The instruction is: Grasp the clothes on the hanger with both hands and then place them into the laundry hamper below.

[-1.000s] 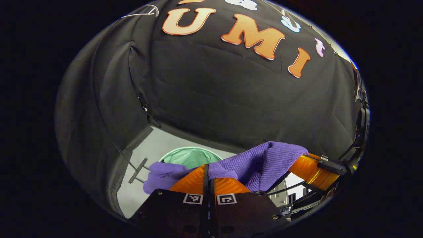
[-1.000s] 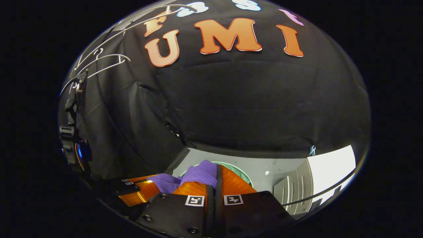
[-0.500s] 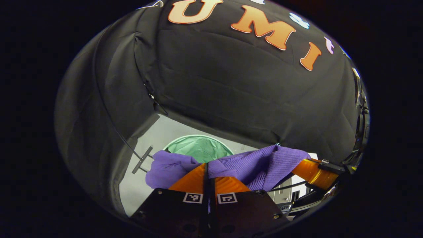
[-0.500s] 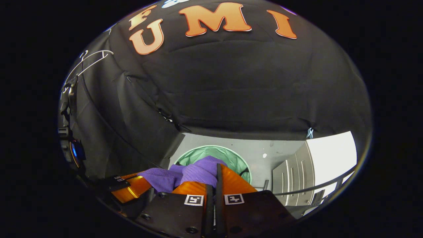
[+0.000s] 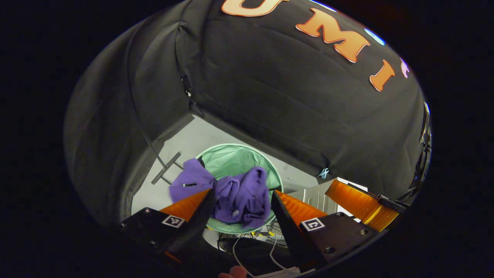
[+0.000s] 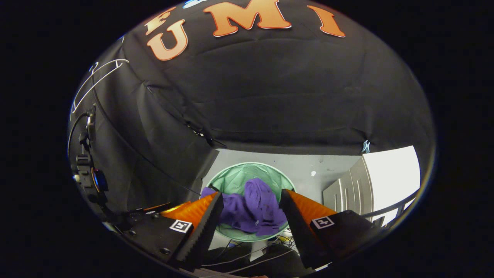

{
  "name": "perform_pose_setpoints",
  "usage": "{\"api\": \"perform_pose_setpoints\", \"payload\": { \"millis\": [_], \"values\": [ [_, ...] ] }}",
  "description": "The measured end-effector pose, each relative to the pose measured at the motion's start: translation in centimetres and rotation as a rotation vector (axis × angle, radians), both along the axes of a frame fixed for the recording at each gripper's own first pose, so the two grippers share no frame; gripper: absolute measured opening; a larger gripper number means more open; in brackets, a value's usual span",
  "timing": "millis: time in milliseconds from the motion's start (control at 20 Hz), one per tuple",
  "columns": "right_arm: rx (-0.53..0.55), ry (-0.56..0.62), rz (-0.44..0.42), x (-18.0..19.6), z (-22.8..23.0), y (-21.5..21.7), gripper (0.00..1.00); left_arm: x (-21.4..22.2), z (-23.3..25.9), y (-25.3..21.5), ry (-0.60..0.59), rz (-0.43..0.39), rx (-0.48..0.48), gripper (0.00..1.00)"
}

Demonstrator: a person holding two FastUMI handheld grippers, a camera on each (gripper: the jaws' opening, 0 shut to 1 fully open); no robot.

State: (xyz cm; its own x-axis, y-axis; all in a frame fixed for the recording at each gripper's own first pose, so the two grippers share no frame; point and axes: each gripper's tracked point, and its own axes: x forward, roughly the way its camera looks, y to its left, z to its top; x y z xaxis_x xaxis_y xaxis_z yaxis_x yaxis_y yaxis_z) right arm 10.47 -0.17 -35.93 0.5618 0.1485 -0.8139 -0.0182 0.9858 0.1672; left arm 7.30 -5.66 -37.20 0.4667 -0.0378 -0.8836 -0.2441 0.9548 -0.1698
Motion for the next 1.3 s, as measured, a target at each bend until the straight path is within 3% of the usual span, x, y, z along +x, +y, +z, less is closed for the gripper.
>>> {"api": "perform_pose_setpoints", "payload": {
  "millis": [50,100,150,300,550,750,1050,1250,1300],
  "values": [
    [0.001,0.001,0.0,-0.2,-0.1,-0.2,0.98,-0.3,-0.1,0.2,0.005,0.013,0.001,0.96],
    [0.002,0.0,0.001,-0.3,0.0,-0.1,0.89,-0.5,0.0,0.4,0.006,0.026,0.001,0.97],
    [0.002,-0.003,0.0,-0.3,0.1,-0.1,0.98,-0.4,0.1,0.6,0.002,0.037,0.001,0.98],
    [0.004,-0.05,0.005,-0.4,1.7,0.0,0.98,0.2,1.2,0.5,-0.061,0.041,-0.003,0.98],
    [-0.017,-0.16,0.084,-1.2,5.3,1.0,0.97,0.4,7.6,-1.1,-0.201,-0.011,0.016,0.98],
    [0.01,-0.304,0.116,-1.4,11.1,2.2,0.98,1.4,13.3,-1.6,-0.329,-0.003,0.016,0.98],
    [-0.066,-0.546,0.063,-3.8,20.7,3.6,0.97,0.8,23.0,1.4,-0.601,-0.06,0.051,0.96],
    [-0.091,-0.642,0.013,-8.2,25.3,6.2,0.97,-1.6,29.0,4.2,-0.748,-0.092,0.09,0.95],
    [-0.083,-0.661,0.006,-9.5,26.4,6.8,0.97,-2.4,30.2,4.7,-0.774,-0.104,0.096,0.99]
  ]
}}
